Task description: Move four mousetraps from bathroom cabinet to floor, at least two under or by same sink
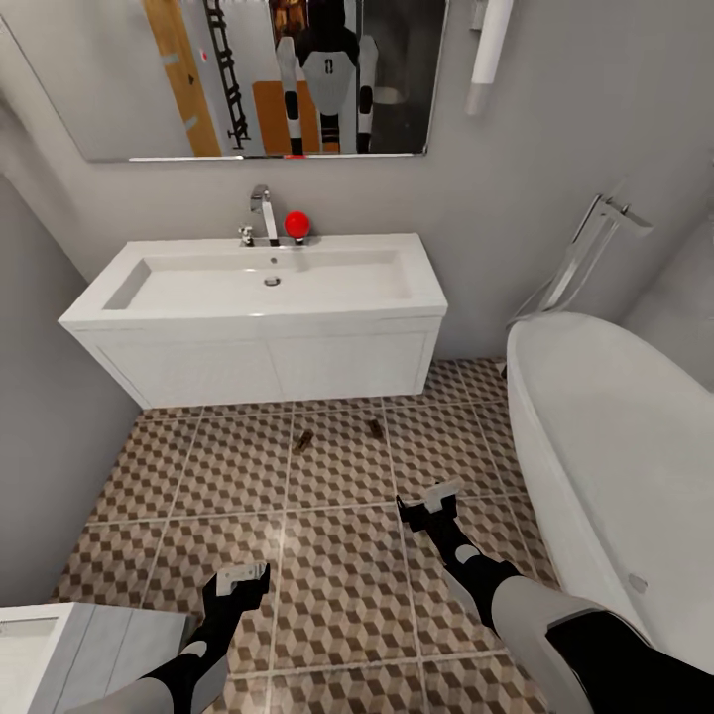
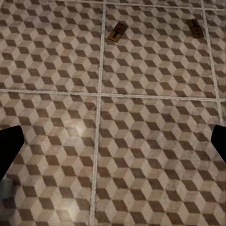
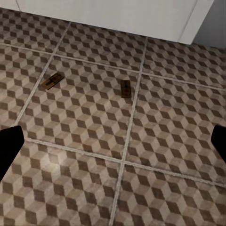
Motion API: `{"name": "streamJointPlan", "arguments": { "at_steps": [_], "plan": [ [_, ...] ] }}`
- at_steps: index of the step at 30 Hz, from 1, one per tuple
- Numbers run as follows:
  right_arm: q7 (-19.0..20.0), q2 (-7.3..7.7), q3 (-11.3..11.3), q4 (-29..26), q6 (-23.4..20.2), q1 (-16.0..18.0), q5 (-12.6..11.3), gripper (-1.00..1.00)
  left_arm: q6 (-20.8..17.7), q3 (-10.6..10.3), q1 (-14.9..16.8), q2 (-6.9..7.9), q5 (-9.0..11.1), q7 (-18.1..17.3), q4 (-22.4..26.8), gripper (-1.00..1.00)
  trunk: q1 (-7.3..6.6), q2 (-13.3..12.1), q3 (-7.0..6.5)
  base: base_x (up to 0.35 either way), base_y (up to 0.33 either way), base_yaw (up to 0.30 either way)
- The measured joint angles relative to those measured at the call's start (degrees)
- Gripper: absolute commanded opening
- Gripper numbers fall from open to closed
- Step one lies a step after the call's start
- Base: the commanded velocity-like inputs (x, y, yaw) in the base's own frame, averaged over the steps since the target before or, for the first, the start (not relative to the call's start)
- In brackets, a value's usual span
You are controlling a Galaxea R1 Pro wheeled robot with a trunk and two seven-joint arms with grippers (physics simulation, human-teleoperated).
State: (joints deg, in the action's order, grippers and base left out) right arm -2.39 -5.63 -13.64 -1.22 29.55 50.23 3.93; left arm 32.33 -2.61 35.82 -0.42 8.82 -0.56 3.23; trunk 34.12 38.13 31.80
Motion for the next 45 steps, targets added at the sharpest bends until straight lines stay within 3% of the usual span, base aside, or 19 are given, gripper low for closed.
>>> {"name": "streamJointPlan", "arguments": {
  "at_steps": [38, 45],
  "plan": [
    [0.0, -0.04, 0.0, 0.0, 0.0, -0.01, 0.03, 1.0, 0.0, 0.01, -0.01, -0.36, 0.0, 0.0, -0.37, 1.0, -8.36, -15.28, -10.13, 0.0, 0.0, 0.0],
    [0.0, -0.04, 0.0, 0.0, 0.0, -0.01, 0.0, 1.0, 0.0, 0.01, -0.01, -0.37, 0.0, 0.0, -0.42, 1.0, -8.37, -15.3, -10.73, 0.0, 0.0, 0.0]
  ]
}}
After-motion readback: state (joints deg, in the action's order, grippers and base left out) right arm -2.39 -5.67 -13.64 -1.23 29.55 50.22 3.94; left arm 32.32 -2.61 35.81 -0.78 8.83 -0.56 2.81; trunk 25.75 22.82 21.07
